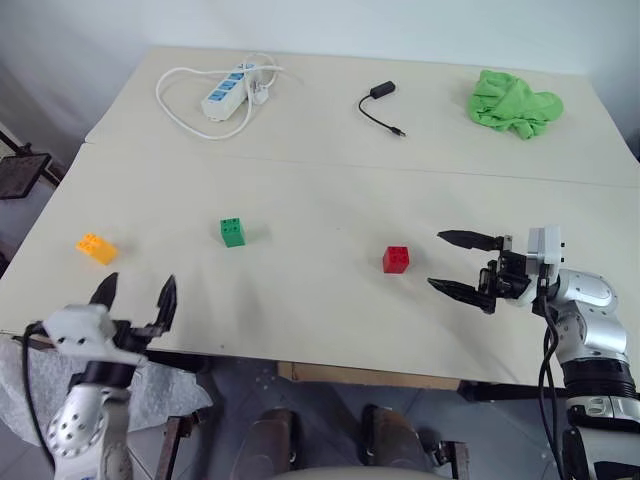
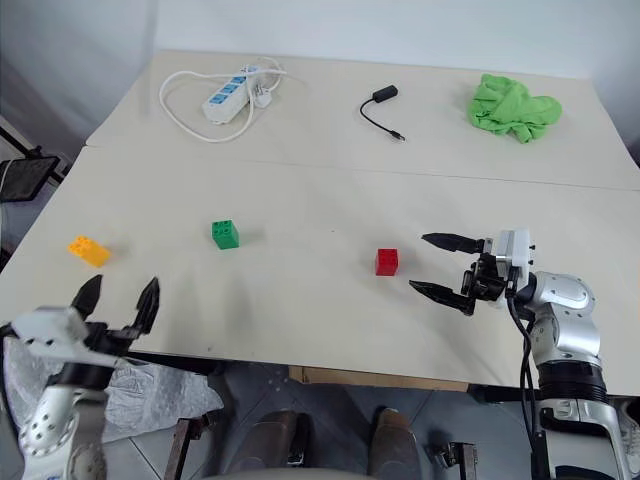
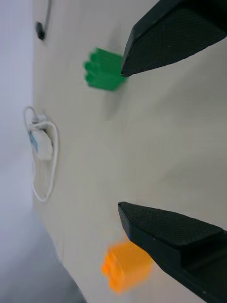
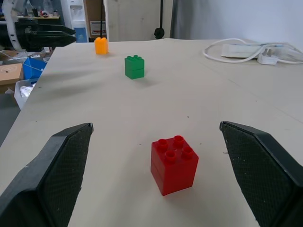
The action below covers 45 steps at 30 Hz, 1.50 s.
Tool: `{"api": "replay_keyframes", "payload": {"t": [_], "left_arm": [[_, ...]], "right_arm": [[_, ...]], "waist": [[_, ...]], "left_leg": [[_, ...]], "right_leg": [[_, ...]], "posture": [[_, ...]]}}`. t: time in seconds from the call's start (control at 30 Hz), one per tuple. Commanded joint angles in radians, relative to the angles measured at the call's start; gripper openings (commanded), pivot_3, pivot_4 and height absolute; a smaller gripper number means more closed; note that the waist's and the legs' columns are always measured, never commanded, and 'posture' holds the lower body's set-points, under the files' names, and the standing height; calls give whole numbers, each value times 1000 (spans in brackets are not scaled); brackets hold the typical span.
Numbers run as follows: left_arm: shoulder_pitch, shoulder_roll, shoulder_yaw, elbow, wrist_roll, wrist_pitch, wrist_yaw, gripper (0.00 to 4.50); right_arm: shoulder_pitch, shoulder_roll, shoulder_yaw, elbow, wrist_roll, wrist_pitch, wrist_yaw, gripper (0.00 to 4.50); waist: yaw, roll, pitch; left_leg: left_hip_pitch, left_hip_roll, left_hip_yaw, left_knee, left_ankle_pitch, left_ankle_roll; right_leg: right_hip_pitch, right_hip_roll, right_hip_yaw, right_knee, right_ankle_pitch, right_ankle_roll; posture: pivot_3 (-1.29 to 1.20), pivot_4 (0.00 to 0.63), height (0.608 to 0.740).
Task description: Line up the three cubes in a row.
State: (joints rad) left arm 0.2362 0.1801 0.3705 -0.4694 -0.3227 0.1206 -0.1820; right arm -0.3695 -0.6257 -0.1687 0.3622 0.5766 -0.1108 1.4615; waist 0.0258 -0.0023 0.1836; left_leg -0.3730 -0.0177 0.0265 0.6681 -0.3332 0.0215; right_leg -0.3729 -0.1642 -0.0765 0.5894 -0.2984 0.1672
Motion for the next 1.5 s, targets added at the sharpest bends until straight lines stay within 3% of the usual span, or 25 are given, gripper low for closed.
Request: {"api": "replay_keyframes", "payload": {"t": [0.03,0.17,0.37,0.53,0.7,0.87,1.13,1.23,1.5], "left_arm": [[-54,6,-57,-66,33,138,82,4500],[-152,-9,-96,-64,65,297,184,4500],[-114,1,-56,-42,44,232,139,4500],[-142,15,-119,-19,62,211,88,4500],[-238,-31,-247,53,149,229,143,4500],[-391,-98,-227,144,181,282,266,4500],[-447,-100,-269,227,233,292,268,4500],[-433,-111,-266,213,224,315,271,3945],[-438,-95,-276,243,213,280,209,1532]], "right_arm": [[4,-18,-21,-57,10,25,-6,4492],[2,-18,-17,-92,14,62,-14,4492],[6,-11,-14,-138,16,99,-26,4492],[14,-10,-12,-155,16,120,-25,4492],[20,-5,-11,-172,15,133,-35,4492],[33,-5,-12,-201,18,149,-46,4492],[47,-10,-25,-208,15,143,-53,4492],[50,-3,-25,-204,13,134,-58,4500],[73,17,-16,-195,5,101,-65,4500]], "waist": [[-1,0,0],[-5,0,0],[-5,0,0],[4,0,0],[3,0,0],[-1,0,0],[0,0,0],[1,0,0],[1,0,0]], "left_leg": [[0,0,0,0,0,0],[0,0,1,0,0,0],[0,1,1,0,0,0],[0,0,0,2,0,0],[-1,-1,-1,3,0,0],[-1,-3,-1,4,0,0],[-2,-3,0,5,0,0],[-2,-3,-1,6,0,0],[-2,-3,-1,6,-1,0]], "right_leg": [[0,0,0,0,0,0],[0,1,0,0,0,0],[0,2,0,-1,0,0],[1,1,0,-1,0,0],[2,1,0,-1,0,0],[1,2,-1,0,0,1],[1,2,-1,0,0,1],[1,2,-1,0,0,1],[1,2,-1,0,0,1]], "posture": [[0,150,740],[0,150,740],[0,150,740],[0,150,740],[0,150,740],[0,150,740],[0,150,740],[0,150,740],[0,150,740]]}}
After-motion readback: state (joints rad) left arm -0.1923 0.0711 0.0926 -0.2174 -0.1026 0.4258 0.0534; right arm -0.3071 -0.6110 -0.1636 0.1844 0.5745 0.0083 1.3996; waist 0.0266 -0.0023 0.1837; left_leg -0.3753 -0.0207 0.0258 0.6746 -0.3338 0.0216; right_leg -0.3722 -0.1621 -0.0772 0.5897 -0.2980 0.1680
